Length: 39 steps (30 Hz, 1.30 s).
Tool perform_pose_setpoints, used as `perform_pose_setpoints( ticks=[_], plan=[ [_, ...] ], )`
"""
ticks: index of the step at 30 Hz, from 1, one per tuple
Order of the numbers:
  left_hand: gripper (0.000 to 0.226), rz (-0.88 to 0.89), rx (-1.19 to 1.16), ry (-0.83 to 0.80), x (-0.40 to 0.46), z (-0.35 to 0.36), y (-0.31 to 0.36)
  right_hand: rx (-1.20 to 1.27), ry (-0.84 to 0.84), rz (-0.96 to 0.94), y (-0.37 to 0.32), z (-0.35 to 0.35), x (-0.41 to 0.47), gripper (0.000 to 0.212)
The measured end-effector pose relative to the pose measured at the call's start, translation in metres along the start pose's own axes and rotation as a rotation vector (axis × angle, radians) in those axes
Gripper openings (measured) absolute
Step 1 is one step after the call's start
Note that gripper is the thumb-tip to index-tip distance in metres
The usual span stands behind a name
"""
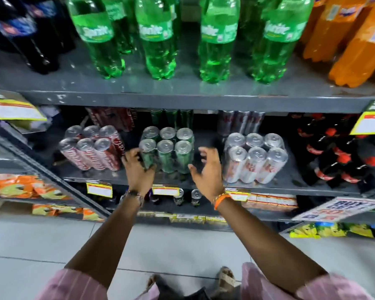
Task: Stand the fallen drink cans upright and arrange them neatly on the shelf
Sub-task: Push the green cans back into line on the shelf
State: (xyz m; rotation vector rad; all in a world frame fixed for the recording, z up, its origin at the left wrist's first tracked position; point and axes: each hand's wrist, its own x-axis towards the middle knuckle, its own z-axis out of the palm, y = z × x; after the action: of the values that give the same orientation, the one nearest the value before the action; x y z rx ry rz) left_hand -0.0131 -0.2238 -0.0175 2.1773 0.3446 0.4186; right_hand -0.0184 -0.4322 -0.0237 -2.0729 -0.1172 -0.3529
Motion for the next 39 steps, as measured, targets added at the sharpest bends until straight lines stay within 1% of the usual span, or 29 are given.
perform_pose_setpoints(
  ticks=[2, 3, 4, 6, 8, 12, 18, 22, 27, 30, 32, 36, 39],
  plan=[
    [0.085, -0.079, -0.029, -0.195, 0.021, -0.004, -0.01, -0.012, -0.06, 0.142, -0.004, 0.021, 0.017, 0.065],
    [0.093, -0.1, -0.076, -0.258, 0.03, -0.004, -0.015, -0.01, -0.084, 0.208, -0.006, 0.03, 0.025, 0.071],
    [0.096, -0.102, -0.096, -0.301, 0.038, -0.003, -0.02, 0.007, -0.102, 0.272, -0.008, 0.038, 0.031, 0.072],
    [0.091, -0.085, -0.082, -0.383, 0.051, -0.002, -0.03, 0.066, -0.101, 0.361, -0.009, 0.049, 0.037, 0.068],
    [0.082, -0.066, -0.103, -0.434, 0.058, -0.001, -0.039, 0.086, -0.073, 0.38, -0.007, 0.052, 0.038, 0.062],
    [0.069, -0.008, -0.174, -0.45, 0.061, -0.003, -0.052, 0.037, -0.04, 0.344, -0.005, 0.052, 0.03, 0.055],
    [0.06, 0.045, -0.192, -0.526, 0.057, -0.014, -0.062, 0.094, -0.067, 0.394, -0.009, 0.051, 0.019, 0.059],
    [0.056, 0.085, -0.137, -0.494, 0.05, -0.017, -0.066, 0.09, -0.072, 0.396, -0.012, 0.05, 0.012, 0.06],
    [0.057, 0.062, -0.128, -0.487, 0.05, -0.016, -0.067, 0.096, -0.072, 0.392, -0.016, 0.049, 0.012, 0.053],
    [0.059, 0.073, -0.094, -0.489, 0.049, -0.018, -0.067, 0.092, -0.094, 0.402, -0.016, 0.049, 0.013, 0.055],
    [0.056, 0.083, -0.09, -0.484, 0.049, -0.018, -0.067, 0.087, -0.093, 0.408, -0.016, 0.049, 0.014, 0.058],
    [0.054, 0.098, -0.133, -0.458, 0.044, -0.018, -0.066, 0.067, -0.097, 0.41, -0.013, 0.049, 0.014, 0.062],
    [0.052, 0.077, -0.187, -0.425, 0.037, -0.017, -0.067, 0.043, -0.119, 0.404, -0.011, 0.047, 0.015, 0.06]
  ],
)
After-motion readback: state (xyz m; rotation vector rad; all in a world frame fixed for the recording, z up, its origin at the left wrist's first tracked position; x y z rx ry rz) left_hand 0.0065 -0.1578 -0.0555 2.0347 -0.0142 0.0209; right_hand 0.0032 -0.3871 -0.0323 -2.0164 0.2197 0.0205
